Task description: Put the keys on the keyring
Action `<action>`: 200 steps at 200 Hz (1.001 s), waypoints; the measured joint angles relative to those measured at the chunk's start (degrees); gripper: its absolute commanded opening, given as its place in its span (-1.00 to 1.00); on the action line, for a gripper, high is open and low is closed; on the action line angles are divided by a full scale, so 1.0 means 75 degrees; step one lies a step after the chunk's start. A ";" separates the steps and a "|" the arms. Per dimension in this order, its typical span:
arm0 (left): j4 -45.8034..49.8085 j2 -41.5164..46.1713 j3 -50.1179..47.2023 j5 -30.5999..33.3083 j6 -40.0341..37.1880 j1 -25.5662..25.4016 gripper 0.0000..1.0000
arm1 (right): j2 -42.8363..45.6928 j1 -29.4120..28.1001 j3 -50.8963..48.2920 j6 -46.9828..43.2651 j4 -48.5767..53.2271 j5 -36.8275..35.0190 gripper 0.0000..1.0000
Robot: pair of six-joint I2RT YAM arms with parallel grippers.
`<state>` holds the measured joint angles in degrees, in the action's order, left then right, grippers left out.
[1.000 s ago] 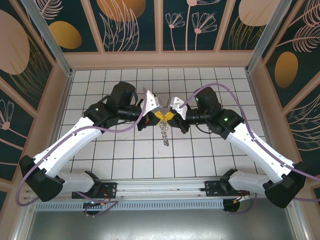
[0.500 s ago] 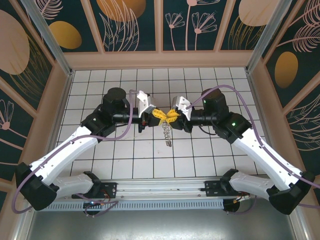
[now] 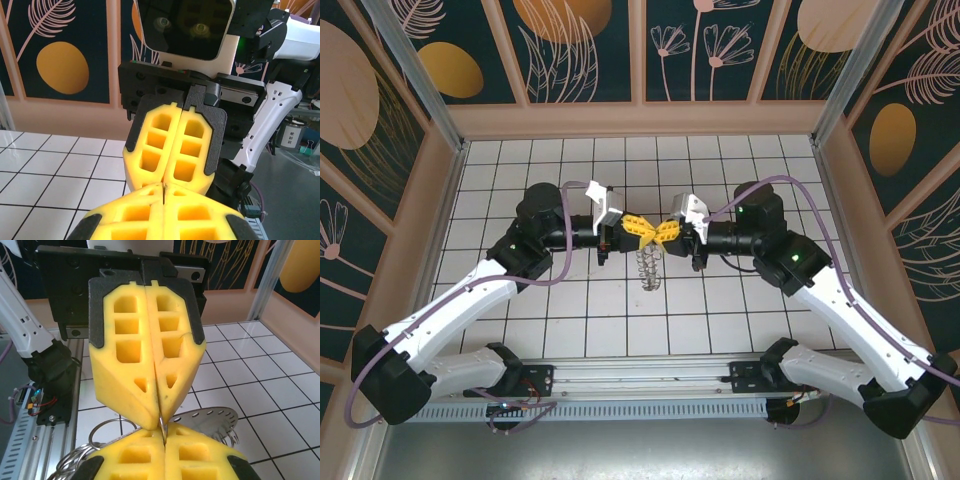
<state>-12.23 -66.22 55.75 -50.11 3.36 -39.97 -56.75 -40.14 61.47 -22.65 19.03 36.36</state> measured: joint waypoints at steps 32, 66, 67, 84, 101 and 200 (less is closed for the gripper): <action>0.1722 -0.0096 0.0711 0.0446 -0.1032 -0.0012 -0.74 | -0.0178 -0.0061 0.0055 -0.0254 0.0090 -0.0376 -1.00; 0.3287 -0.0248 0.1422 0.0985 -0.1923 -0.0015 -0.66 | -0.0609 -0.0128 0.0271 -0.0597 0.0341 -0.0749 -1.00; 0.3340 -0.0254 0.1443 0.1003 -0.1955 -0.0015 -0.66 | -0.0624 -0.0134 0.0274 -0.0600 0.0356 -0.0761 -1.00; 0.3789 -0.0315 0.1585 0.1102 -0.2238 -0.0023 -0.65 | -0.0778 -0.0163 0.0303 -0.0699 0.0507 -0.0950 -1.00; 0.4077 -0.0353 0.1617 0.1145 -0.2425 -0.0079 -0.67 | -0.0973 -0.0163 0.0411 -0.0799 0.0685 -0.1128 -1.00; 0.4339 -0.0478 0.1574 0.1233 -0.2710 -0.0093 -1.00 | -0.1172 -0.0198 0.0670 -0.0950 0.0877 -0.1078 -1.00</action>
<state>20.32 -69.80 67.55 -40.86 -16.97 -40.66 -65.54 -41.63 66.50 -29.78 25.61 28.27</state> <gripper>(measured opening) 0.047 0.044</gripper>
